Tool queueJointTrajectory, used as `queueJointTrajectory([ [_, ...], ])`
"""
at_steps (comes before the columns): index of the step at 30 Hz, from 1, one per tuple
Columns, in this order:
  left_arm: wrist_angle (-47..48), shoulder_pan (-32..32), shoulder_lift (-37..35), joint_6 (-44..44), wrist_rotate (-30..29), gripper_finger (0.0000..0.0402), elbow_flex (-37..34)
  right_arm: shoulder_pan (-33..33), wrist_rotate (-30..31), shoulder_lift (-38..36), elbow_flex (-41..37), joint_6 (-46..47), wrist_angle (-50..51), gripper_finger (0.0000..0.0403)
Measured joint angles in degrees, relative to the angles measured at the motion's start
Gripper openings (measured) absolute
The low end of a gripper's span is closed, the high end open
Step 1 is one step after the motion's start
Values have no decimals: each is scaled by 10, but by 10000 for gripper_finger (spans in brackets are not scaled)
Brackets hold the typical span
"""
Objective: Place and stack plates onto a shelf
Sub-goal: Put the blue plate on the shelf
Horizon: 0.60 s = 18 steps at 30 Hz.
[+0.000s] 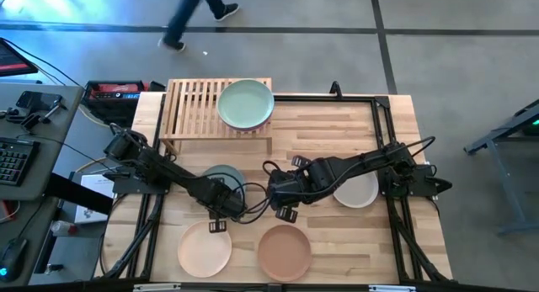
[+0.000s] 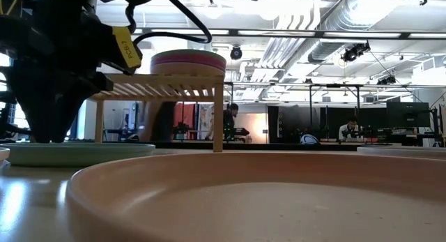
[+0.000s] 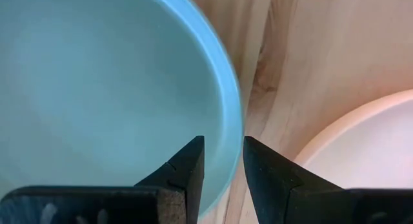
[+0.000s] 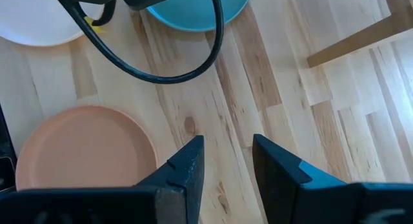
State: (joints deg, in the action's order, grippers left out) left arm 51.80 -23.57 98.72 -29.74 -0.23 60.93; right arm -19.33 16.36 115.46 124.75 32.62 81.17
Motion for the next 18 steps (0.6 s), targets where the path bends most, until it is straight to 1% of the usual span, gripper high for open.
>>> queueJointTrajectory([
  [6,-13,-1,3,0,12,97,0,0,0,0,0,0,0,107],
  [18,-20,0,52,-1,6,97,1,0,0,0,0,0,0,107],
])
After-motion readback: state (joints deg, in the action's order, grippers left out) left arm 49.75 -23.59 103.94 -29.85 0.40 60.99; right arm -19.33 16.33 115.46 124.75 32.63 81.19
